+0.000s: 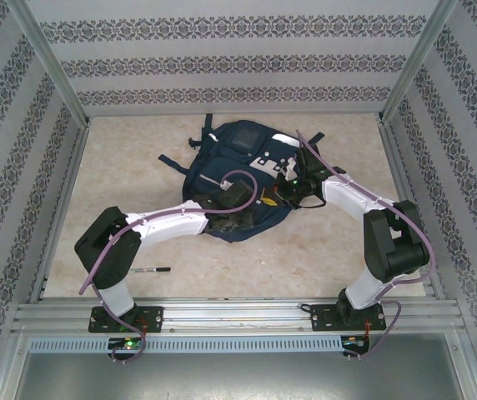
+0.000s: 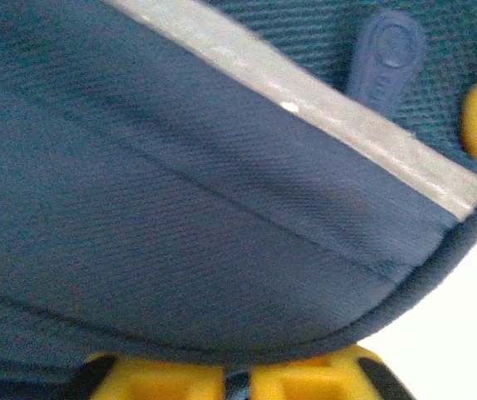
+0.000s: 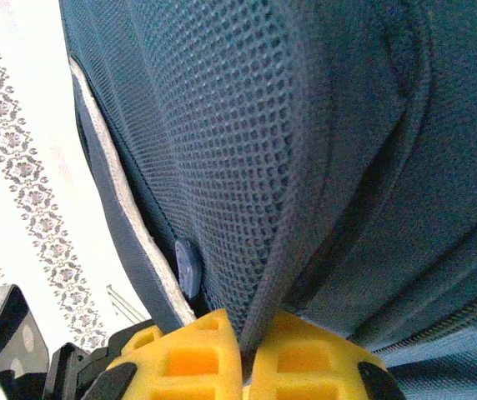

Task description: Pack the student bag

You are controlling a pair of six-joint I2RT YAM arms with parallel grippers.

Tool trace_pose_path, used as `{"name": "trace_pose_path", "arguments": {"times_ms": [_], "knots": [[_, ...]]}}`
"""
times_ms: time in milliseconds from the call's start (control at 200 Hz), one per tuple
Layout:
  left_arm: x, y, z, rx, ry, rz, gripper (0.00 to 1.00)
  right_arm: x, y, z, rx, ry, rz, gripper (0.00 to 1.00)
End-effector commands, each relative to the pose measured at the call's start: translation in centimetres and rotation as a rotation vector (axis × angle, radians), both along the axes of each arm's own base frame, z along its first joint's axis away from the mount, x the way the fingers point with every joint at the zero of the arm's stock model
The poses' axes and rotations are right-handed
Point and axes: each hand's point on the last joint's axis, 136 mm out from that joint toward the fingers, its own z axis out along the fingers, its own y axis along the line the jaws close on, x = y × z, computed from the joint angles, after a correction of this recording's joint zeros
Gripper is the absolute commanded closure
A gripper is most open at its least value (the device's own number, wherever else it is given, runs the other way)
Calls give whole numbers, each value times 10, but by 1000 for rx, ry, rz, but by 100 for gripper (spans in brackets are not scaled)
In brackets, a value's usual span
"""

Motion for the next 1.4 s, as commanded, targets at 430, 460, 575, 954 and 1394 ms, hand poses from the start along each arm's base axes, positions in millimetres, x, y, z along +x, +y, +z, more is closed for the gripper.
{"name": "trace_pose_path", "arguments": {"times_ms": [430, 460, 575, 954, 1394], "knots": [[-2, 78, 42, 165, -188, -13, 100, -11, -26, 11, -40, -34, 56, 100], [-2, 83, 44, 168, -190, -19, 100, -10, -28, 10, -42, -35, 52, 100], [0, 94, 44, 164, -186, -58, 100, -9, -35, 5, -88, -50, 60, 100], [-13, -4, 47, -180, -127, -379, 47, -6, -19, 13, 17, -11, 58, 100], [-3, -32, 23, -154, -127, -453, 53, -8, -16, 14, 37, 8, 68, 100]]}}
